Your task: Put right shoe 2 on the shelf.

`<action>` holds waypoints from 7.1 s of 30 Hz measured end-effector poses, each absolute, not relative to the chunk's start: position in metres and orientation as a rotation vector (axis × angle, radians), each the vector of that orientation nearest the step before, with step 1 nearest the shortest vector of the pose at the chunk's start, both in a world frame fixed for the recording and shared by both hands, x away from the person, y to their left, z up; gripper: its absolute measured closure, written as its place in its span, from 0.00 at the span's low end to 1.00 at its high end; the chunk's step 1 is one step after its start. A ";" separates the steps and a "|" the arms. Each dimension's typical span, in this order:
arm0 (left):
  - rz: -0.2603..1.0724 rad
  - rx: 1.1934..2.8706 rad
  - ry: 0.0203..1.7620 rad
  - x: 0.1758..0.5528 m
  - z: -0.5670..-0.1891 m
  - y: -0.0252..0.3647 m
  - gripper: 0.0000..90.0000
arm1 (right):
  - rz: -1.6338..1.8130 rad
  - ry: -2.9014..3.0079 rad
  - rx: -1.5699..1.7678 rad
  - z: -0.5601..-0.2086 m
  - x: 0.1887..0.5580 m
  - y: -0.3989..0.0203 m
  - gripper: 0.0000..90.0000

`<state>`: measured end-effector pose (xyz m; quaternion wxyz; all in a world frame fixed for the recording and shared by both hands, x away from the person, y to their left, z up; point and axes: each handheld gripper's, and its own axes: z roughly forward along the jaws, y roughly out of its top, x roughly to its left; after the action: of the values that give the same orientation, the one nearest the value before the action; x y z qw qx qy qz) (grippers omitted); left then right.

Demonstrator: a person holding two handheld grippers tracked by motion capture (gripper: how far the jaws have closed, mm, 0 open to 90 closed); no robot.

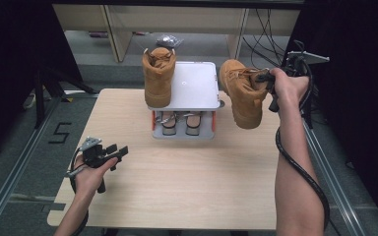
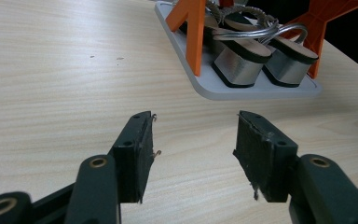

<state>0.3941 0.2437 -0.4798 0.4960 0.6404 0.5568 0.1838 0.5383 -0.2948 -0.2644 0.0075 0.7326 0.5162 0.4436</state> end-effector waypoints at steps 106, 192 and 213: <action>0.441 1.558 1.359 0.393 -0.481 0.246 0.51 | 1.510 1.667 2.239 -0.245 0.573 -0.211 0.94; 0.433 1.550 1.368 0.391 -0.486 0.246 0.50 | 1.609 1.711 2.002 -0.249 0.526 -0.260 0.86; 0.432 1.557 1.369 0.390 -0.488 0.246 0.50 | 1.409 2.001 2.082 -0.337 0.500 -0.253 1.00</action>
<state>0.3903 0.2458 -0.4875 0.4900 0.6409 0.5634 0.1780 0.5002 -0.2526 -0.3375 -0.0357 0.6477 0.6223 0.4382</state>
